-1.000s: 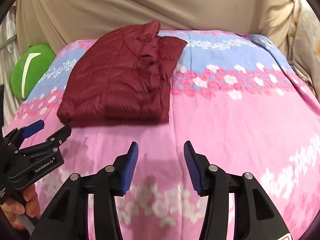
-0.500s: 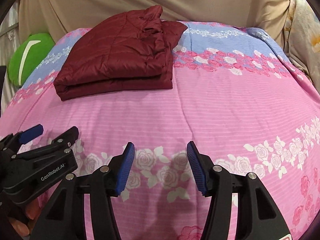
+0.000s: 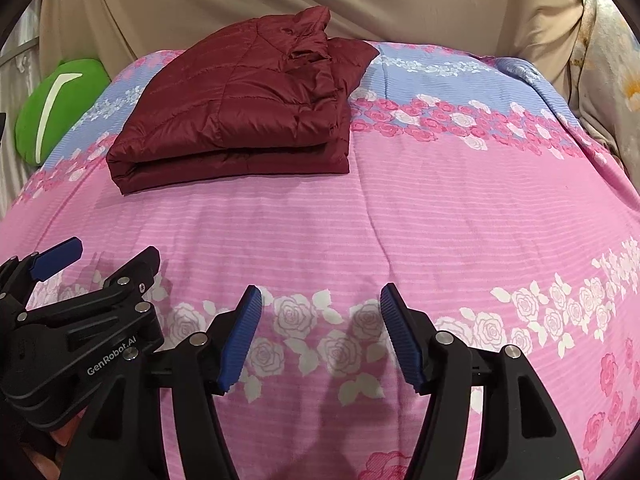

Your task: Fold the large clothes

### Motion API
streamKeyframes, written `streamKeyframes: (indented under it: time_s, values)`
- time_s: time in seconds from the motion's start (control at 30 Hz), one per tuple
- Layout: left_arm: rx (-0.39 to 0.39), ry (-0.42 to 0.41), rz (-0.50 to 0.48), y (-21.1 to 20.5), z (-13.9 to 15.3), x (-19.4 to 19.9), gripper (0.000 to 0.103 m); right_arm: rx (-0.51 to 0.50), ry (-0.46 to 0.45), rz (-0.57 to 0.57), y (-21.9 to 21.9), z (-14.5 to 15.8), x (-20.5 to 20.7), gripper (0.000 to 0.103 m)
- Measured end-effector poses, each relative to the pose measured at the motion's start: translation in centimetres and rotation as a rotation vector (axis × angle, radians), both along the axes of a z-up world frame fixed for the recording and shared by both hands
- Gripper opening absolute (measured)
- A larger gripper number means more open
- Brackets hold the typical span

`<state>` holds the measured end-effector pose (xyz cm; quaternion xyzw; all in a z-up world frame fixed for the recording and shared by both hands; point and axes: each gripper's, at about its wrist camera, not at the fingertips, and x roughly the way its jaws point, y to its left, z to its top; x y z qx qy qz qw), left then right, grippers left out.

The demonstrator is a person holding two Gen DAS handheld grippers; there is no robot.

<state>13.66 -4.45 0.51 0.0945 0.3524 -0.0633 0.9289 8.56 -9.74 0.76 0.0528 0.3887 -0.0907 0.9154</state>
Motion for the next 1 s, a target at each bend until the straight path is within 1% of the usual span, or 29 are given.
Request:
streamKeyframes:
  time_s: [1.0]
  values:
    - [0.013, -0.008, 0.013, -0.13, 0.02, -0.24, 0.082, -0.007, -0.001, 0.004, -0.14, -0.08, -0.13, 0.061]
